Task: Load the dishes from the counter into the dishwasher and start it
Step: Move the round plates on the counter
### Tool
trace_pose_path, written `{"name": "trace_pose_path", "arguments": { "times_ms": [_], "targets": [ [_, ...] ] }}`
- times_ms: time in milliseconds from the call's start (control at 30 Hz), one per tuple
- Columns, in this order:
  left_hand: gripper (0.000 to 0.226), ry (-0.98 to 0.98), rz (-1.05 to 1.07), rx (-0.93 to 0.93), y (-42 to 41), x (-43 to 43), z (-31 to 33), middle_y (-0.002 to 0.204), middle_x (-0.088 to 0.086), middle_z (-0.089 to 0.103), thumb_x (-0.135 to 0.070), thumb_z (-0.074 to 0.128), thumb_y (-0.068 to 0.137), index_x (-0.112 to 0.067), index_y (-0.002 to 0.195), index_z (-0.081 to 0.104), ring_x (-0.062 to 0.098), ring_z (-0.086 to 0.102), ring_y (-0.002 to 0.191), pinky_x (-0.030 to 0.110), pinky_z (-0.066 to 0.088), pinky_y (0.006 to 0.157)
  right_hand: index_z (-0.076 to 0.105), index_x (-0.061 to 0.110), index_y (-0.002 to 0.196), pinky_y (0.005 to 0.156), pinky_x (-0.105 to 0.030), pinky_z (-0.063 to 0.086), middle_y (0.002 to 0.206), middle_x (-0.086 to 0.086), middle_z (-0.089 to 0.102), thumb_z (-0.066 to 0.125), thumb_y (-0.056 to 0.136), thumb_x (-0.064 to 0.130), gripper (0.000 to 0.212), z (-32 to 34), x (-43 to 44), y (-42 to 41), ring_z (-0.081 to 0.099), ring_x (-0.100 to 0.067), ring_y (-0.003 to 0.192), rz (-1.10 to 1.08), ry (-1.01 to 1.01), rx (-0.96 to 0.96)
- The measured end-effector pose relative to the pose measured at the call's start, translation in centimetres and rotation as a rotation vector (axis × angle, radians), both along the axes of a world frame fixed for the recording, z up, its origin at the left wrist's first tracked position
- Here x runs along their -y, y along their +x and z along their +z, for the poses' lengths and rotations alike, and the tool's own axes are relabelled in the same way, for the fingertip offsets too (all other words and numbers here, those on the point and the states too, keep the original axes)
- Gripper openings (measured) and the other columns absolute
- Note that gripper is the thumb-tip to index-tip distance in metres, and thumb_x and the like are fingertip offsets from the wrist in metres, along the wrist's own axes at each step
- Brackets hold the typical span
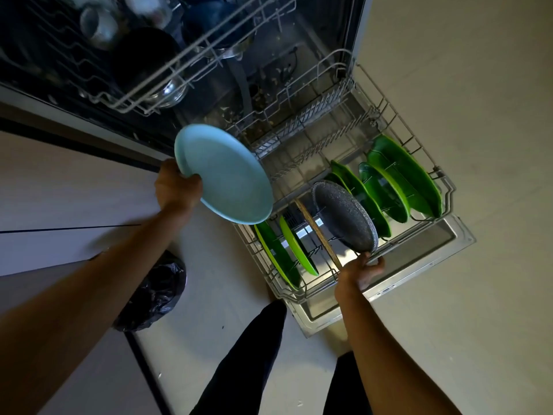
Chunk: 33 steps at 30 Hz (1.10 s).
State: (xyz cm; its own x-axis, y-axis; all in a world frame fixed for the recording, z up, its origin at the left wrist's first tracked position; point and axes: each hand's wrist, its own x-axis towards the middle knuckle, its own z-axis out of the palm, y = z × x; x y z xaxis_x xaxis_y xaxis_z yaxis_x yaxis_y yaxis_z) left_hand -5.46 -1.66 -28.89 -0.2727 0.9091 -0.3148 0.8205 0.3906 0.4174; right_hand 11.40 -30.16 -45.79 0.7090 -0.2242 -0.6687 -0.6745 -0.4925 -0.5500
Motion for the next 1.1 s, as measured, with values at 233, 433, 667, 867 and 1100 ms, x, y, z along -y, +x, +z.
{"name": "trace_pose_path", "arguments": {
  "times_ms": [233, 433, 667, 867, 1100],
  "targets": [
    [0.047, -0.007, 0.094, -0.03, 0.4, -0.9, -0.4, 0.123, 0.016, 0.064, -0.019, 0.065, 0.08, -0.01, 0.125, 0.058, 0.034, 0.061, 0.113, 0.033, 0.048, 0.081, 0.027, 0.046, 0.137, 0.097, -0.058, 0.051, 0.144, -0.018, 0.047, 0.046, 0.1, 0.052, 0.042, 0.1, 0.0, 0.2, 0.056, -0.04, 0.117, -0.015, 0.038, -0.038],
    [0.058, -0.065, 0.108, 0.016, 1.6, -2.2, -0.2, 0.128, 0.011, 0.06, -0.024, 0.065, 0.075, -0.016, 0.13, 0.052, 0.033, 0.06, 0.116, 0.04, 0.055, 0.091, 0.026, 0.045, 0.14, 0.097, -0.057, 0.051, 0.145, -0.02, 0.045, 0.046, 0.102, 0.048, 0.043, -0.5, 0.4, 0.3, 0.056, -0.039, 0.115, -0.015, 0.076, -0.048],
    [0.054, -0.102, 0.218, 0.347, 4.1, -2.3, -0.5, 0.132, 0.009, 0.047, -0.015, 0.054, 0.085, -0.02, 0.137, 0.039, 0.032, 0.055, 0.112, 0.044, 0.061, 0.058, 0.025, 0.049, 0.135, 0.099, -0.057, 0.049, 0.142, -0.018, 0.049, 0.044, 0.101, 0.051, 0.039, -1.0, 0.6, 0.4, 0.056, -0.04, 0.116, 0.02, 0.021, -0.033],
    [0.053, -0.182, 0.206, 0.42, 5.7, -1.8, -0.7, 0.133, 0.014, 0.048, -0.012, 0.046, 0.09, -0.022, 0.14, 0.031, 0.033, 0.059, 0.106, 0.045, 0.062, 0.062, 0.023, 0.055, 0.131, 0.105, -0.059, 0.043, 0.144, -0.019, 0.049, 0.045, 0.099, 0.053, 0.038, -1.2, 0.8, 0.3, 0.054, -0.04, 0.122, 0.028, 0.002, -0.013],
    [0.055, -0.172, 0.197, 0.438, 5.5, -1.4, -1.3, 0.136, 0.014, 0.047, -0.009, 0.043, 0.091, -0.022, 0.141, 0.029, 0.032, 0.06, 0.103, 0.042, 0.062, 0.061, 0.025, 0.057, 0.13, 0.104, -0.061, 0.043, 0.145, -0.019, 0.049, 0.044, 0.098, 0.056, 0.038, -0.8, 0.7, 0.3, 0.052, -0.041, 0.124, 0.02, 0.025, -0.024]
  ]
}}
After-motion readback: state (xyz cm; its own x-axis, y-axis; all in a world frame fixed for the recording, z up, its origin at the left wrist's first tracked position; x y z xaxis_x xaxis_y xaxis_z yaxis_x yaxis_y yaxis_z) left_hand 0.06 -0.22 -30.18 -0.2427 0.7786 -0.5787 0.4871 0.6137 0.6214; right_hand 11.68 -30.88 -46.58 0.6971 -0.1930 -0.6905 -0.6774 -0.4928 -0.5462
